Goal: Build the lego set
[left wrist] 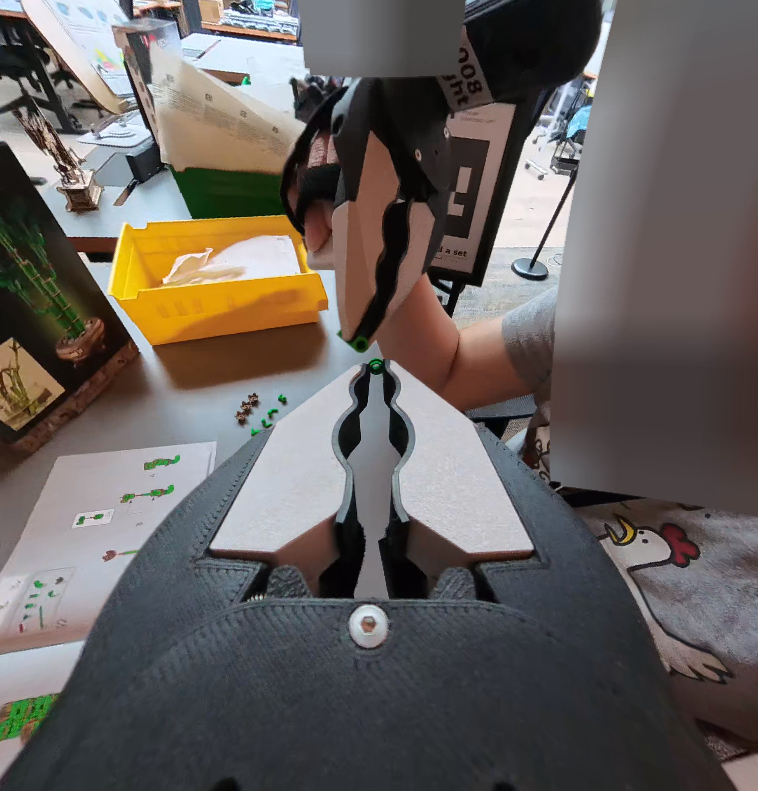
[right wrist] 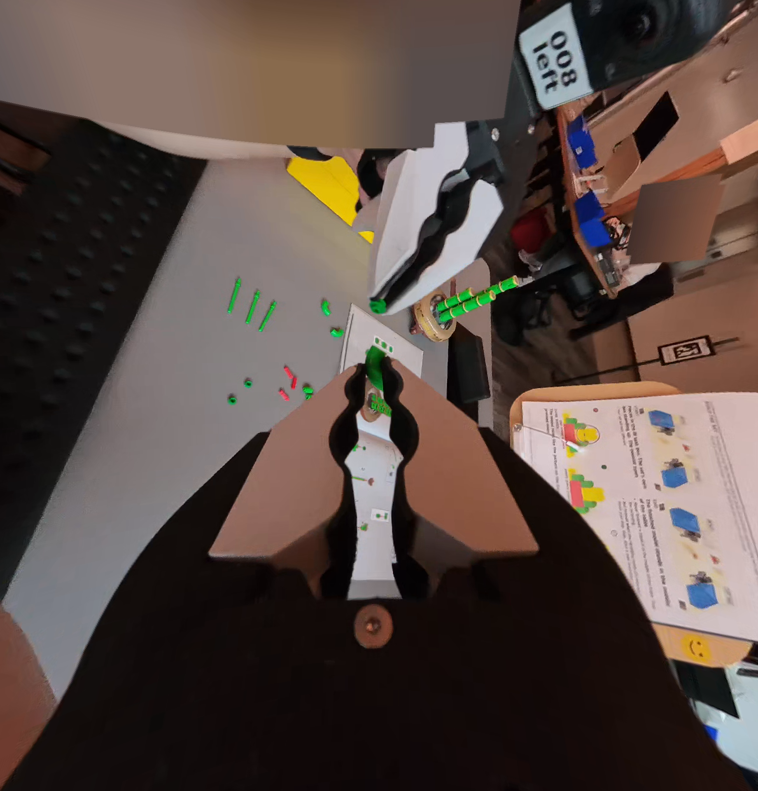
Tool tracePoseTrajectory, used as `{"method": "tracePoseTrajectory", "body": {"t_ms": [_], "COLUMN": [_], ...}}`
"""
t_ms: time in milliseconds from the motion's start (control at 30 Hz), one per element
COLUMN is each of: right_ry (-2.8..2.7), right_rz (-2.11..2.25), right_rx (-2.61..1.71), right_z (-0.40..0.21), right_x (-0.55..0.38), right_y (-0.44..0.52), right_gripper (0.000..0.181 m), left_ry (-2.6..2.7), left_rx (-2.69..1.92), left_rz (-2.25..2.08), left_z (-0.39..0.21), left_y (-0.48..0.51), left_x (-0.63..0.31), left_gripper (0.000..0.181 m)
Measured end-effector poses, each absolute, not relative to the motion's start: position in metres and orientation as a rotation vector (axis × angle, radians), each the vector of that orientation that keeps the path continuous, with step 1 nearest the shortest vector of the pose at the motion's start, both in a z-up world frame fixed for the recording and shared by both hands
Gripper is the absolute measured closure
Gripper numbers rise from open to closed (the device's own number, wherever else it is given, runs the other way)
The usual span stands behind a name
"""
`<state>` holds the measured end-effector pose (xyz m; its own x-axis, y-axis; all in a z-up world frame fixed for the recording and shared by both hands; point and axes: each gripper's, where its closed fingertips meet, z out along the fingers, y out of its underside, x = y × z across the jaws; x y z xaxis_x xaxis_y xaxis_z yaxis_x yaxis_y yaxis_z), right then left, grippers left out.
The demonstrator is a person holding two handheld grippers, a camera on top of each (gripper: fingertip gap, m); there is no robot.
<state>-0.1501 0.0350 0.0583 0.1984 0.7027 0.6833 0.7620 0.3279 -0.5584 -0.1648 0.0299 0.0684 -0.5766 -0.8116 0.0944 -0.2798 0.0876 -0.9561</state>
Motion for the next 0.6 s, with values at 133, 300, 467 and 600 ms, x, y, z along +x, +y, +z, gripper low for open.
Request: {"method": "tracePoseTrajectory", "body": {"t_ms": [133, 300, 467, 600], "right_ry": [-1.47, -1.458, -1.532, -1.557], "right_rz": [-0.018, 0.034, 0.043, 0.045], "right_rx": [-1.425, -1.489, -1.51, -1.505], "right_z": [0.063, 0.058, 0.044, 0.041], "right_x": [-0.144, -0.146, -0.15, -0.152], "right_y": [0.03, 0.038, 0.037, 0.035], "right_gripper": [0.175, 0.175, 0.175, 0.175], "left_ry": [1.894, 1.899, 1.928, 1.958], "left_rx": [-1.092, -1.138, -1.162, -1.194], "left_rz": [-1.463, -1.378, -1.4, -1.401], "left_z": [0.073, 0.056, 0.055, 0.051], "left_y": [0.038, 0.045, 0.036, 0.032], "left_x": [-0.15, -0.148, -0.151, -0.152], "left_gripper": [0.177, 0.177, 0.177, 0.177]}}
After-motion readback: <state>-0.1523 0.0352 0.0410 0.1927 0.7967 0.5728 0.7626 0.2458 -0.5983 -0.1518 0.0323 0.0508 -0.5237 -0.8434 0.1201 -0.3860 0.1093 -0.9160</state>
